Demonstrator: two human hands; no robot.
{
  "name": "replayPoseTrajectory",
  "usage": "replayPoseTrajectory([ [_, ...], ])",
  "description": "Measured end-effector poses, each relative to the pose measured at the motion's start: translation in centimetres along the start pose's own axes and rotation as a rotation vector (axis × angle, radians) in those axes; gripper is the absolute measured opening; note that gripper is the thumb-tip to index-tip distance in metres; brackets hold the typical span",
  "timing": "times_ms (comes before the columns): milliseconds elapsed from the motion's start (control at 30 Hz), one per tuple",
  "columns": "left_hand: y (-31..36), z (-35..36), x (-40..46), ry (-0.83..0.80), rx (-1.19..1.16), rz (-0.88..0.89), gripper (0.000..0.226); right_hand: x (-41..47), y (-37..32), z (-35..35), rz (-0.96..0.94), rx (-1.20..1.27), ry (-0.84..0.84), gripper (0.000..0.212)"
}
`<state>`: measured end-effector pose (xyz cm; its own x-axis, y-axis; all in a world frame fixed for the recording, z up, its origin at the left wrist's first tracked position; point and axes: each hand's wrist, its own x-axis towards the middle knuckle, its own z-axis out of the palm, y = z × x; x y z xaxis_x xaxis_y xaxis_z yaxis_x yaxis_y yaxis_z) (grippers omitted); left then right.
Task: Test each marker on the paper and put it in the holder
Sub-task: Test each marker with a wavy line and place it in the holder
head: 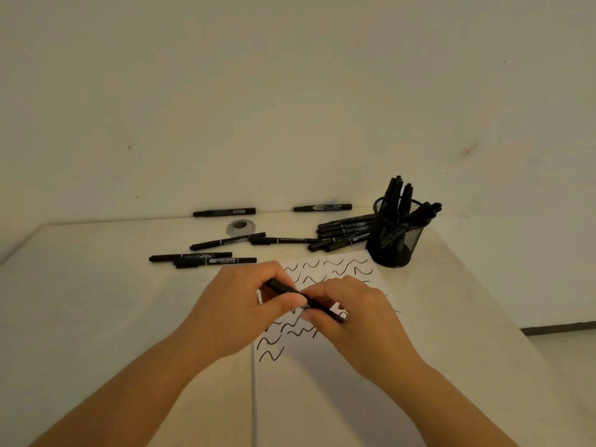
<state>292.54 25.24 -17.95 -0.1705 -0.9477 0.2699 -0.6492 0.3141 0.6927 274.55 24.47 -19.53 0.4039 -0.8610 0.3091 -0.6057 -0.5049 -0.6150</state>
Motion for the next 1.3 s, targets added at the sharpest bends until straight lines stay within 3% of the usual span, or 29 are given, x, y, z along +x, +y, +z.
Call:
replayPoseTrajectory([
  [133,1.7,0.4,2.8,0.022,0.003,0.078,0.022,1.3,1.0,-1.4,-0.005,-0.049,0.005,0.014],
  [333,0.2,1.5,9.7,-0.024,0.097,-0.021,0.01,4.4,3.9,-5.2,0.128,0.018,0.212,0.019],
  [467,-4.1,2.5,15.5,-0.134,0.308,-0.169,0.021,6.7,5.8,-8.1,0.215,0.171,0.42,0.036],
  [700,-9.4,4.3,21.5,-0.148,0.599,-0.133,0.035,8.2,8.5,-10.3,0.195,0.212,0.612,0.071],
  [1067,-11.5,7.0,23.0,-0.109,0.804,-0.1,0.03,8.5,11.7,-8.7,0.184,0.06,0.604,0.052],
  [1300,-11.5,7.3,23.0,-0.048,0.778,-0.083,0.027,8.1,12.8,-7.7,0.187,-0.081,0.536,0.032],
])
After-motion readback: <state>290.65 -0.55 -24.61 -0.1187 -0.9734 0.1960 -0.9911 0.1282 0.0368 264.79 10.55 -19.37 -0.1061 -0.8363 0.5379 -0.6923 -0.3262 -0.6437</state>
